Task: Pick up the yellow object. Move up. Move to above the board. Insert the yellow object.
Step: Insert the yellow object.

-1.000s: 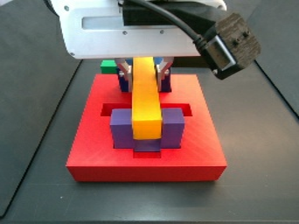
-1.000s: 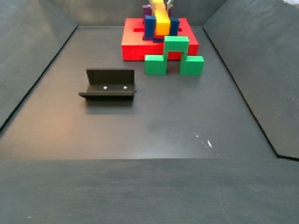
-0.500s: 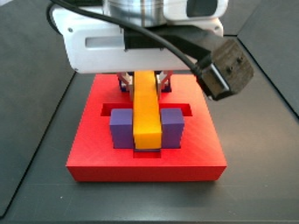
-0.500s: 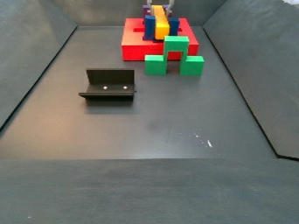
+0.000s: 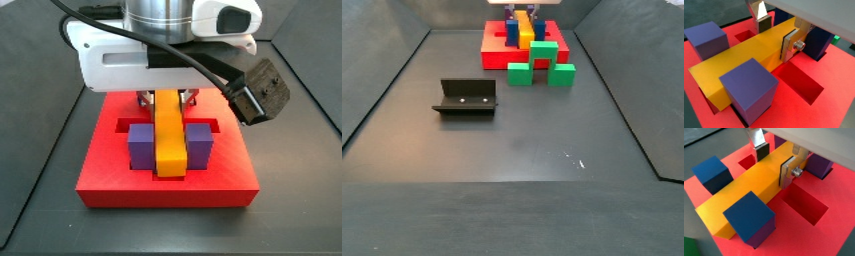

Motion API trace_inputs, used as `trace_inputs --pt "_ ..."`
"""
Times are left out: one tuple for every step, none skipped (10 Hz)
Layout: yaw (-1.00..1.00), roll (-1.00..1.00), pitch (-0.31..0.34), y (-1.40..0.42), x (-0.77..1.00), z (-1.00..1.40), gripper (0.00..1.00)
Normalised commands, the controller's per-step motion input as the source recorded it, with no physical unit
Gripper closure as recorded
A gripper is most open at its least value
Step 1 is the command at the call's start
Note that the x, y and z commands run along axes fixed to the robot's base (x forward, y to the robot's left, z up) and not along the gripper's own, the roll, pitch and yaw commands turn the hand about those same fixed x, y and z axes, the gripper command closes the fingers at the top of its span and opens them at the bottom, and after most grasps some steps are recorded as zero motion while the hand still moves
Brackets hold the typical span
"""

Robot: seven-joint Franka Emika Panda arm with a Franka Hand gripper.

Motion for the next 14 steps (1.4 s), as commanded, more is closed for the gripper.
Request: trace_inputs --pt "0.03 0.0 0.0 -0.09 0.05 -0.11 1.0" --pt "0.02 0.0 0.0 -0.12 0.07 -0.04 1.0" --pt "0.02 0.0 0.0 -0.14 0.06 -0.05 1.0" --pt "0.0 0.0 0.0 -0.11 0.08 -0.05 1.0" --pt "0.0 0.0 -0.004 -0.05 0.08 -0.09 1.0" --pt "0.0 0.0 -0.014 0.0 0.04 -0.15 1.0" --pt "0.0 0.0 -0.024 0.0 0.1 -0.22 1.0" --pt "0.0 0.0 -0.04 0.0 0.07 -0.28 1.0" --pt "-0.01 0.0 -0.027 0.0 0.08 -0.26 1.0" --pt "-0.01 0.0 -0.003 0.02 0.11 -0.21 1.0" --pt "-0.06 0.0 0.0 0.05 0.19 -0.15 1.0" --pt "-0.15 0.0 0.0 0.05 0.13 -0.1 1.0" --pt "-0.14 0.0 0.0 0.04 0.1 -0.06 1.0" --pt "-0.11 -0.01 0.0 0.02 0.09 -0.07 1.0"
